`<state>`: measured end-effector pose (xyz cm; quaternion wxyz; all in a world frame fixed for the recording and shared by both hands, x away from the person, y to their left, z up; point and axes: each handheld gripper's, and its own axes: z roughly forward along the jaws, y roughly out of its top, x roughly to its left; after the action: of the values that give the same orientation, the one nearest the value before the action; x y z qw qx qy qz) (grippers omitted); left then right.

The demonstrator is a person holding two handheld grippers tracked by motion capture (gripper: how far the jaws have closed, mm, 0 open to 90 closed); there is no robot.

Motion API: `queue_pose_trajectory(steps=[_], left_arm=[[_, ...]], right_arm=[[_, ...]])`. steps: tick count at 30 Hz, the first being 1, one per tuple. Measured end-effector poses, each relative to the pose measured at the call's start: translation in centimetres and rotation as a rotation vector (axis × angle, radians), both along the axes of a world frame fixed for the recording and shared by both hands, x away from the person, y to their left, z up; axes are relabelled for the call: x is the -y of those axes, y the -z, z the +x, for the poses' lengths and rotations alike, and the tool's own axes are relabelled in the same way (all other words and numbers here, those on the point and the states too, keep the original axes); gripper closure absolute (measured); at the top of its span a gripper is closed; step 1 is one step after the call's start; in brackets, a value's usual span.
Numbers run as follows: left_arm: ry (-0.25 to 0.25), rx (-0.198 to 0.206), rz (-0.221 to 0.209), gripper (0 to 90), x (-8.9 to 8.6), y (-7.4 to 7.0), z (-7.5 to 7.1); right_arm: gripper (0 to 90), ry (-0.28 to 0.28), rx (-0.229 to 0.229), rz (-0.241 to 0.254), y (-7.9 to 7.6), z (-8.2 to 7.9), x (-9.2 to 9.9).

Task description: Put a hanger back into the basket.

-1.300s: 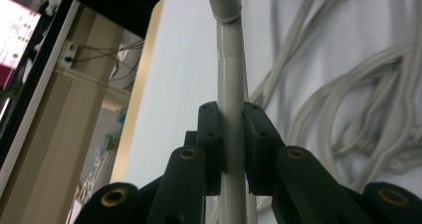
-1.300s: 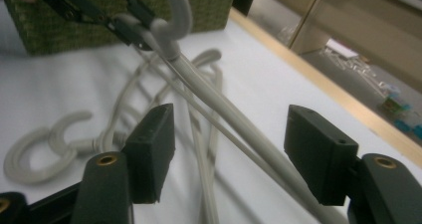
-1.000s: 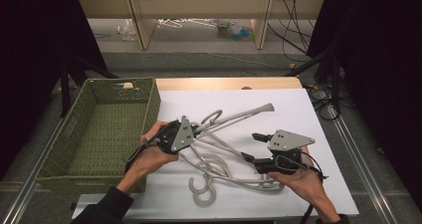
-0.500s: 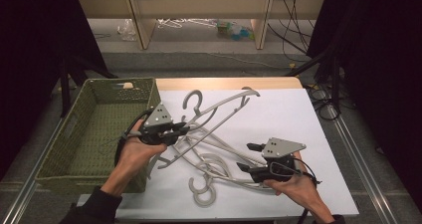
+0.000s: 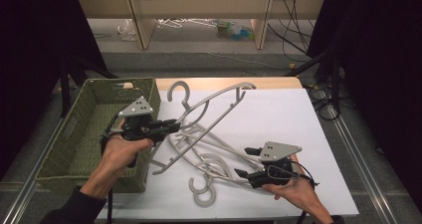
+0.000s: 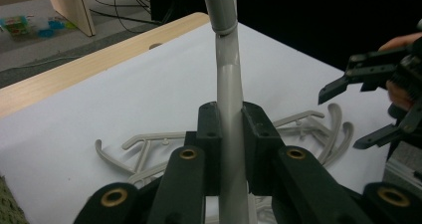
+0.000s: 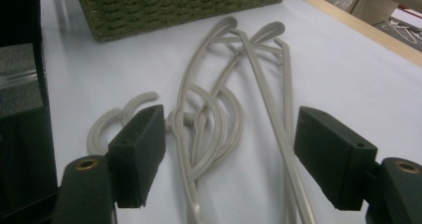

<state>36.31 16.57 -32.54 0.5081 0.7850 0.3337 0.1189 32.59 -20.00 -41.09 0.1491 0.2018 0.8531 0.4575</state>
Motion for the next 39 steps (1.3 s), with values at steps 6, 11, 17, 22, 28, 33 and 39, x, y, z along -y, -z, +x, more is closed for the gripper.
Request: queue_pose_trajectory(steps=[6, 11, 17, 22, 28, 33, 39], left_arm=[[-0.021, 0.009, -0.03, 79.3, -1.9, -1.5, -0.3], [-0.056, 0.019, -0.052, 79.3, -4.1, -2.7, -0.7], [-0.112, 0.048, -0.056, 79.3, -7.0, -4.0, -0.8], [-0.177, 0.079, -0.043, 79.4, -9.6, -4.3, -0.3], [-0.243, 0.093, -0.021, 79.4, -12.7, -3.5, 0.6], [-0.269, 0.102, -0.004, 79.3, -14.8, -2.6, 1.2], [-0.29, 0.113, 0.016, 79.3, -16.7, -1.7, 1.5]], right_arm=[[26.4, 0.005, -0.009, -0.003, 0.4, -0.1, -0.3], [26.4, -0.004, -0.024, -0.018, 0.4, -0.1, -0.2], [26.8, -0.001, -0.023, -0.016, 0.6, -0.1, -0.3], [26.9, -0.006, -0.033, -0.024, 0.5, -0.1, -0.2], [26.9, -0.005, -0.032, -0.026, 0.6, 0.0, -0.2], [27.2, -0.005, -0.037, -0.027, 0.7, 0.0, -0.3], [27.2, -0.004, -0.032, -0.022, 0.8, 0.1, -0.3]])
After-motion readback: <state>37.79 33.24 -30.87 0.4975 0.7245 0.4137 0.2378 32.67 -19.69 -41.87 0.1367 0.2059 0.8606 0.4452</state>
